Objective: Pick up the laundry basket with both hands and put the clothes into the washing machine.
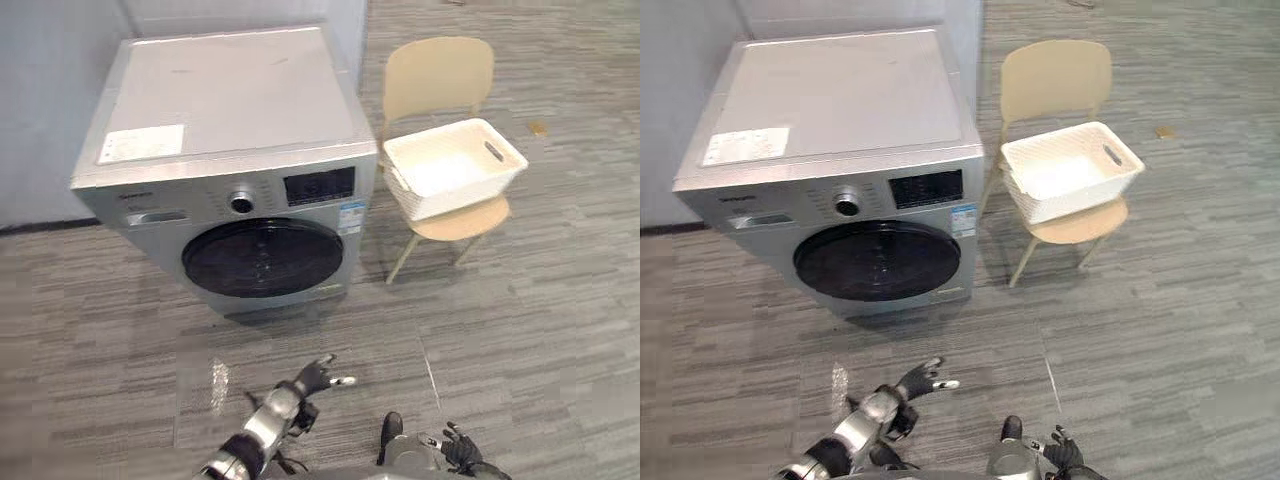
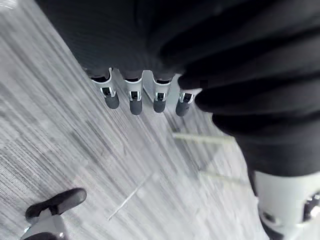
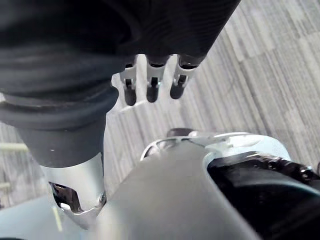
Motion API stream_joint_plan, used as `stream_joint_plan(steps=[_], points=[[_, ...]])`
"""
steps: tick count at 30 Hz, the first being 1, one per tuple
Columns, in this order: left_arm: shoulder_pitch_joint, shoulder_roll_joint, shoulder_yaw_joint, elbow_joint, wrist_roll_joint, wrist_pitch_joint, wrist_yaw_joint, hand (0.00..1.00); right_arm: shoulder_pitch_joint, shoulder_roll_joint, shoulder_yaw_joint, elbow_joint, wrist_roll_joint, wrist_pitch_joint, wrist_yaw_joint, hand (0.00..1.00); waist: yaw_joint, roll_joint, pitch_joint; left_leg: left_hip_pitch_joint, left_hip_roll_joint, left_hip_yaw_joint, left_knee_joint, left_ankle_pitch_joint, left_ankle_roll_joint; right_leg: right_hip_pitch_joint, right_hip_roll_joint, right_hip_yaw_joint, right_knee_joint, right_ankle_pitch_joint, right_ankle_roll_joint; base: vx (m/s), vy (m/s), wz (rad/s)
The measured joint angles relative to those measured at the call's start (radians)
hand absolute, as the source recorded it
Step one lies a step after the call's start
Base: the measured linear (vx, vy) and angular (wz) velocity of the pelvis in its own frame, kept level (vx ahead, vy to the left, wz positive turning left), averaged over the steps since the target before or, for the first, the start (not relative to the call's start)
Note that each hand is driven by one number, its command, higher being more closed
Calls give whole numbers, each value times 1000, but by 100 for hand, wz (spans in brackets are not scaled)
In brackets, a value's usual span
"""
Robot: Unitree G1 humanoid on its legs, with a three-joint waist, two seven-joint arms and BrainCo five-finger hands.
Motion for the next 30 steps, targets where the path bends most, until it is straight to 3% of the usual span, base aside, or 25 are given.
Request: stream_joint_plan(steps=[2, 3, 5, 8, 10, 11, 12, 13, 14, 15, 16, 17, 18, 20, 22, 23, 24, 25, 26, 27, 28, 30], points=[[98, 22, 118, -94, -30, -17, 4, 0, -19, -27, 3, 64, 1, -11, -5, 0, 40, 25, 21, -82, 69, -48, 225, -49, 50, 82, 8, -86, 5, -29, 10, 5, 1, 113], [121, 24, 142, -116, -36, -24, 5, 0, -25, -33, 7, 77, 2, -11, -10, 0, 49, 32, 25, -92, 75, -44, 253, -51, 55, 106, 6, -114, 6, -43, 19, 1, 19, 130], [178, 26, 213, -182, -51, -53, 26, 0, -34, -42, 5, 116, 11, -17, -37, 0, 61, 38, 27, -110, 65, 28, 267, -76, 90, 167, -12, -240, 8, -94, 60, -4, 51, 165], [236, -13, 292, -224, -45, -110, 105, 0, -35, -48, -7, 134, 32, -34, -78, 0, 103, 42, 24, -117, 52, 195, 279, -188, 174, 227, -15, -378, 31, -137, 122, 95, 122, 159], [257, -19, 323, -223, -16, -114, 155, 0, -42, -35, -41, 136, 46, -41, -98, 0, 139, 11, 10, -156, 0, 142, 299, -224, 172, 219, -70, -423, 147, -192, 147, 232, 176, 129], [282, -23, 343, -212, -6, -121, 179, 0, -48, -20, -65, 147, 59, -48, -110, 0, 142, -24, -2, -181, -37, 88, 312, -259, 183, 217, -135, -447, 262, -216, 138, 275, 155, 124], [287, -31, 350, -197, -1, -121, 187, 0, -56, -17, -79, 155, 69, -49, -112, 0, 141, -28, -3, -188, -55, 58, 318, -266, 188, 214, -165, -445, 338, -213, 135, 410, 270, 159], [299, -41, 370, -175, 16, -120, 199, 0, -66, -14, -103, 164, 77, -48, -117, 0, 139, -37, -5, -187, -97, 1, 314, -276, 188, 176, -243, -400, 535, -168, 118, 479, 313, 187], [305, -43, 388, -174, 28, -122, 203, 0, -73, -15, -113, 160, 87, -50, -125, 0, 134, -39, -5, -169, -135, -81, 301, -293, 190, 91, -298, -236, 780, -104, 23, 466, 292, 167], [304, -44, 388, -174, 28, -122, 204, 0, -75, -14, -113, 160, 89, -51, -127, 0, 134, -39, -5, -164, -142, -96, 297, -295, 189, 70, -293, -200, 814, -119, 17, 379, 124, 160], [305, -36, 405, -164, 31, -125, 216, 0, -81, -8, -110, 143, 97, -51, -132, 0, 135, -41, -4, -125, -165, -157, 261, -299, 192, -13, -246, -61, 921, -191, 18, 394, 40, 134], [313, -38, 429, -141, 46, -129, 224, 0, -78, 2, -107, 112, 110, -56, -134, 0, 134, -32, 0, -66, -177, -217, 214, -288, 174, -71, -174, 24, 946, -242, 3, 402, 16, 150], [314, -35, 429, -125, 54, -130, 224, 0, -70, 7, -102, 92, 117, -62, -134, 0, 131, -15, 7, -41, -179, -249, 193, -280, 162, -99, -134, 56, 935, -263, -3, 409, -21, 160], [311, -31, 429, -65, 70, -130, 217, 0, -50, 20, -79, 32, 150, -84, -133, 0, 107, -20, 6, 12, -194, -389, 142, -260, 132, -206, -38, 154, 813, -310, -23, 359, -105, 188], [296, -32, 428, -29, 73, -129, 213, 0, -42, 34, -80, 10, 162, -93, -133, 0, 102, -37, 8, 24, -196, -481, 146, -256, 121, -278, 0, 279, 671, -306, -25, 311, -212, 168], [289, -32, 428, -26, 75, -129, 213, 0, -37, 39, -80, 5, 165, -96, -133, 0, 101, -39, 10, 24, -193, -502, 148, -255, 110, -288, 6, 309, 624, -298, -27, 358, -296, 190], [280, -30, 428, -25, 88, -130, 208, 0, -21, 60, -80, -17, 172, -99, -132, 0, 101, -54, 15, 18, -184, -544, 171, -267, 60, -289, 19, 371, 456, -219, -34, 343, -346, 170], [280, 4, 439, -42, 90, -133, 198, 0, -12, 99, -72, -25, 186, -102, -131, 0, 115, -107, 19, -5, -200, -572, 209, -297, 13, -288, 1, 423, 310, 24, -29, 314, -387, 159], [259, 3, 454, -32, 97, -135, 196, 0, -23, 107, -64, -20, 187, -101, -130, 0, 126, -114, 27, -9, -181, -594, 243, -320, -8, -288, 6, 428, 347, -22, 8, 262, -516, 83], [245, -13, 461, -5, 104, -125, 195, 0, -29, 113, -55, -23, 183, -98, -125, 0, 139, -73, 21, -28, -121, -624, 270, -338, -32, -284, 53, 385, 365, -62, -17, 177, -477, 47], [246, -41, 466, 4, 107, -125, 194, 0, -22, 94, -42, -36, 183, -96, -110, 0, 136, -51, 17, -49, -86, -655, 272, -342, -45, -284, 81, 345, 360, -84, -29, 161, -424, 40], [228, -81, 471, 5, 132, -126, 192, 0, -1, 73, -20, -75, 170, -85, -58, 0, 137, -6, 23, -73, -59, -690, 265, -342, -49, -274, 98, 291, 354, -100, -40, 87, -224, 61]])
